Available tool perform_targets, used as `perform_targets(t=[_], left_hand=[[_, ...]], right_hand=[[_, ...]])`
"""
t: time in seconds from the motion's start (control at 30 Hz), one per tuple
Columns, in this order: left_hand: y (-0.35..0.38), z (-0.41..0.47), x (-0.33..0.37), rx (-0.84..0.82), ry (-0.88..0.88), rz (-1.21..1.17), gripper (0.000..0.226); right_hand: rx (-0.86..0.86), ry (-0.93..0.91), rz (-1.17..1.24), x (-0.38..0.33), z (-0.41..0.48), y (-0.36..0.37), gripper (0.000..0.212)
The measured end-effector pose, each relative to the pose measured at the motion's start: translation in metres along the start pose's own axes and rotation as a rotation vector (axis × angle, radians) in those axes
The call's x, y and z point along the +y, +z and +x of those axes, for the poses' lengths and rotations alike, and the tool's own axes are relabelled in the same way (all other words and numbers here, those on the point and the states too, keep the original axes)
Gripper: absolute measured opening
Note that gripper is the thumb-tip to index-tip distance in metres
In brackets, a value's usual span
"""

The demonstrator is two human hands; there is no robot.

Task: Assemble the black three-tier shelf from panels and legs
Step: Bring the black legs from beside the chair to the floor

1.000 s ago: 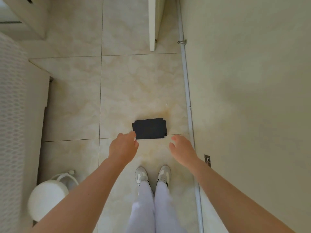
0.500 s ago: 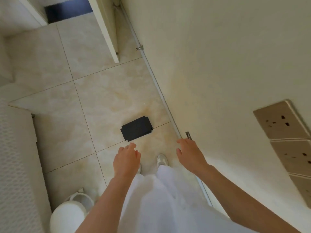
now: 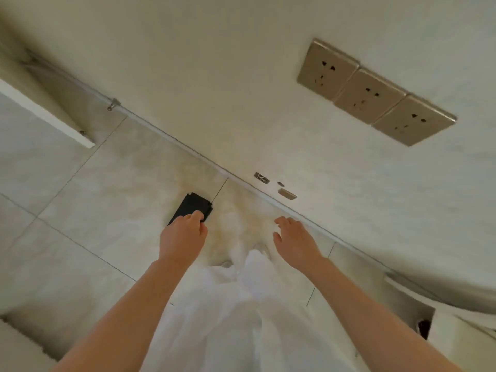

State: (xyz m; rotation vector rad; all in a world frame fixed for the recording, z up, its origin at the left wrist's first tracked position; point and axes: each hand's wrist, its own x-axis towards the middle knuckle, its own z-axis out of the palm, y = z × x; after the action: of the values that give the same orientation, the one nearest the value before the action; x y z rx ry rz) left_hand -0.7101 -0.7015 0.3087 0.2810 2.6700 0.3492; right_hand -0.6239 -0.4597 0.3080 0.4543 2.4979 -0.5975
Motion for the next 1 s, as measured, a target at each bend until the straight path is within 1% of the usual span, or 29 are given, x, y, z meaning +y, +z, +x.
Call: perform_targets(t=[0.17,0.37,0.5,0.67,0.77,0.9,1.0], left_hand=[[0.003,-0.011,0.031,-0.088,0.176,0.096,0.024],[0.028,-0.031,0.083,-0.183,0.355,0.157,0.023],[0.056,-0.061,0.126,-0.239,0.495,0.198,0.022],[0.103,-0.127,0.185,-0.306,0.697,0.318,0.024],[0.134,-0.174,0.222,-0.324,0.786,0.372,0.024],[0.183,-0.245,0.268,-0.358,0.913,0.429,0.026],[0.218,-0.297,0.301,-0.397,1.013,0.451,0.027]], right_hand=[[0.141,0.165,0.133,0.028,-0.058,0.022,0.036],[0.230,0.359,0.276,0.074,-0.133,0.051,0.036],[0.290,0.499,0.360,0.106,-0.189,0.073,0.036],[0.329,0.644,0.411,0.153,-0.274,0.103,0.038],[0.354,0.710,0.430,0.184,-0.328,0.124,0.038],[0.399,0.831,0.517,0.225,-0.398,0.157,0.037],[0.471,0.920,0.606,0.257,-0.443,0.174,0.036]])
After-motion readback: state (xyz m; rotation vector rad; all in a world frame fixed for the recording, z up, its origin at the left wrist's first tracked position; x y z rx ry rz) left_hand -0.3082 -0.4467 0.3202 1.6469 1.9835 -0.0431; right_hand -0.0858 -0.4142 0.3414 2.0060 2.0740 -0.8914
